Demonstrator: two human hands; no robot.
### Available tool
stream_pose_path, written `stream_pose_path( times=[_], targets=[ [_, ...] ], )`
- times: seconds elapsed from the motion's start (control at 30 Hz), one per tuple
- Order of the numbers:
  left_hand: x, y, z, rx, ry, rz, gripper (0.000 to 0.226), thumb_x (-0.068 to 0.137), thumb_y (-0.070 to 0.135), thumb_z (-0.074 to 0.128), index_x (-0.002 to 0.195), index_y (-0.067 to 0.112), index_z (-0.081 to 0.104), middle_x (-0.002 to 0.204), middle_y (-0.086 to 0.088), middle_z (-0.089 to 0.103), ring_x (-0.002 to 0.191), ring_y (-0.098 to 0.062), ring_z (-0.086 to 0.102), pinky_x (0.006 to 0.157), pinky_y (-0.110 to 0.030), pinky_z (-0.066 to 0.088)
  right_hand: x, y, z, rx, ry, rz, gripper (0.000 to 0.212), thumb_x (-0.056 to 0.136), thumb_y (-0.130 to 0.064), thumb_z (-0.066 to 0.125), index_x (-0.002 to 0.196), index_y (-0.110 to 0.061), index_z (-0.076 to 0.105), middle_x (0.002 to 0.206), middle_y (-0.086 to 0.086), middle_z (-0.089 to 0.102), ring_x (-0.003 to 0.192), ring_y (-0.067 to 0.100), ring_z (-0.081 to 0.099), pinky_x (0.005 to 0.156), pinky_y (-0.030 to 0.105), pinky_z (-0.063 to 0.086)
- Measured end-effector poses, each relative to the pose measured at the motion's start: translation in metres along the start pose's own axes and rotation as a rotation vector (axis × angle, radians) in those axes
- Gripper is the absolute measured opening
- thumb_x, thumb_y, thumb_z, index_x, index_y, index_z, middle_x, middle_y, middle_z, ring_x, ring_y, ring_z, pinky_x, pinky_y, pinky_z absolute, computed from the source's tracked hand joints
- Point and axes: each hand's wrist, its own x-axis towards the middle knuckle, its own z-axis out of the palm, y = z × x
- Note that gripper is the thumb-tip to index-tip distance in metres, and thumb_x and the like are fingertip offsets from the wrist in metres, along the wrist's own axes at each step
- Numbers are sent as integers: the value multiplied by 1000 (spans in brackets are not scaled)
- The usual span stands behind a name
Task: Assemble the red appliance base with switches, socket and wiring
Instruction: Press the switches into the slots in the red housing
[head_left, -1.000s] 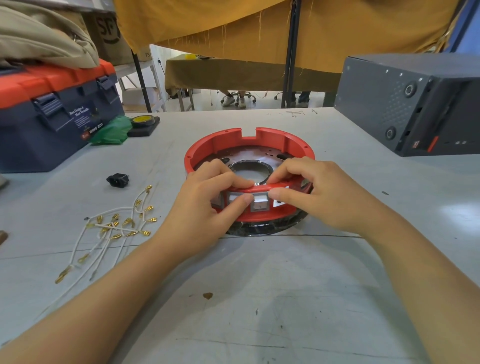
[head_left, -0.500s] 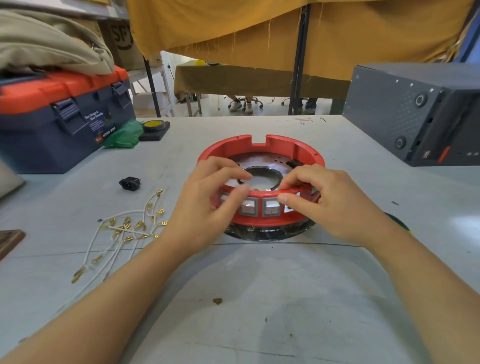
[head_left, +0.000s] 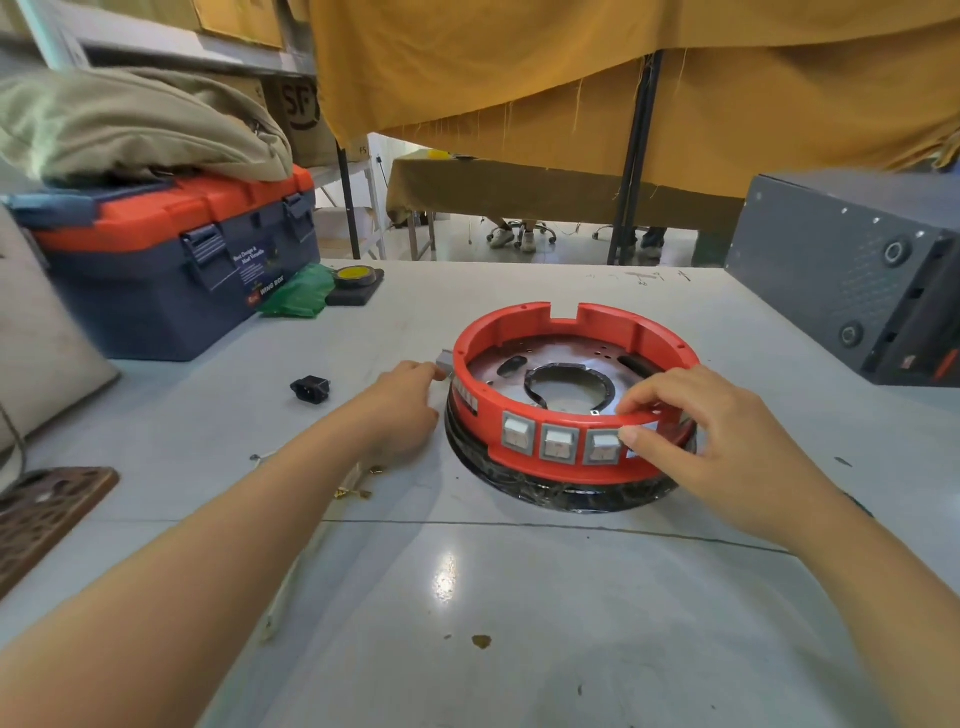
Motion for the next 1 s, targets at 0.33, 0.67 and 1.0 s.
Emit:
stream_pose_path(
  times=[0.33,0.67,1.0],
  targets=[
    [31,1,5,18,5,144,54,93,15,46,145,22,32,154,-6,23,139,-27,27,114,-40,24,1,11,-1,-47,-59,53,17,84,-26,66,98,-32,57,98,-27,49,103,-9,39,79,-2,29],
    [21,-3,8,69,291,69,30,89,22,54,118,17,48,113,-13,45,96,-31,52,79,-37,45,2,7,6,-83,-74,80,20,86,-38,60,104,-32,54,96,-29,44,101,2,44,81,14,36],
    [-5,-13,-10,-449,451,-38,36,83,23,66,115,20,49,105,1,59,86,-18,59,69,-28,44,1,6,18,-118,37,90,37,84,-42,63,115,-24,56,131,-10,48,123,8,35,101,26,34]
  ],
)
